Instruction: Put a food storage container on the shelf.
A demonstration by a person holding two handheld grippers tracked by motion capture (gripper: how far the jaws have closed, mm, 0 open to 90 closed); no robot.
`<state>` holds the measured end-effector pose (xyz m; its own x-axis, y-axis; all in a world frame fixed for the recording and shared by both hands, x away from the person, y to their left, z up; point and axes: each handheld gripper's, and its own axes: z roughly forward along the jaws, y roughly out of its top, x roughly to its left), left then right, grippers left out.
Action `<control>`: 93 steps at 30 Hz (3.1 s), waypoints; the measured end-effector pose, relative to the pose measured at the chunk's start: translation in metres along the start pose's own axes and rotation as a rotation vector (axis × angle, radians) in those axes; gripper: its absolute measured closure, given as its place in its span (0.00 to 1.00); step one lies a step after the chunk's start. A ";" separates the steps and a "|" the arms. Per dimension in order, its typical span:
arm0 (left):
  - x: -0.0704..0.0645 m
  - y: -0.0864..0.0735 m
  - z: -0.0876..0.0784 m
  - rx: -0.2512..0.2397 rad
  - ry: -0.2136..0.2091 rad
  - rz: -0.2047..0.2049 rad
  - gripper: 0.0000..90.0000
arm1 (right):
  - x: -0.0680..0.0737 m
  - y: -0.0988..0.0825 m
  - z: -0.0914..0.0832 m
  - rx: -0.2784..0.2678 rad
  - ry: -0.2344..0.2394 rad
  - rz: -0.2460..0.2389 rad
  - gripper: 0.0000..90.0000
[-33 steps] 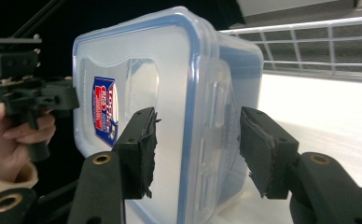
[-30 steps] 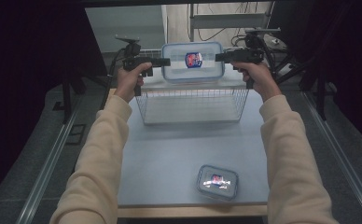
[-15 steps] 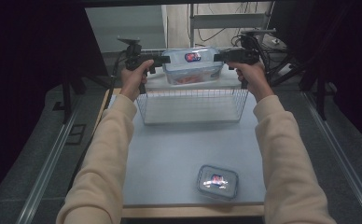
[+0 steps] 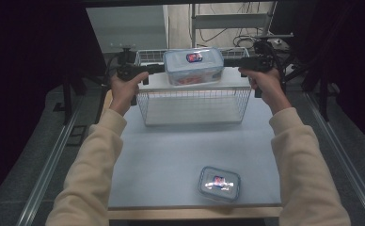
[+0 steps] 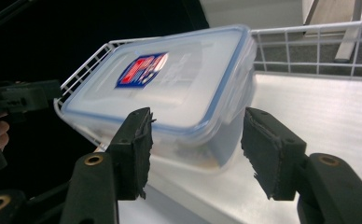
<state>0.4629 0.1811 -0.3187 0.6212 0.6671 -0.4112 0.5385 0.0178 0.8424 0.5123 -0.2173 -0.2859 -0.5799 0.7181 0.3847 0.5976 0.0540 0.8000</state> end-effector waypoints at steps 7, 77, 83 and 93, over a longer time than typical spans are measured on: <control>-0.018 -0.021 0.020 0.082 -0.014 0.053 1.00 | 0.009 -0.023 -0.004 0.013 0.025 -0.037 0.44; -0.015 -0.166 -0.015 0.128 -0.033 0.025 0.98 | -0.004 -0.196 -0.023 0.099 0.117 -0.123 0.39; -0.018 -0.183 -0.010 0.171 -0.040 0.031 0.93 | -0.010 -0.212 -0.021 0.113 0.110 -0.116 0.38; -0.022 -0.197 -0.004 0.209 -0.004 0.032 0.50 | -0.015 -0.226 -0.022 0.138 0.091 -0.110 0.36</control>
<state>0.3408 0.1661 -0.4744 0.6423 0.6617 -0.3868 0.6241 -0.1585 0.7651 0.3730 -0.2554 -0.4625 -0.6894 0.6377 0.3436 0.5947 0.2276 0.7710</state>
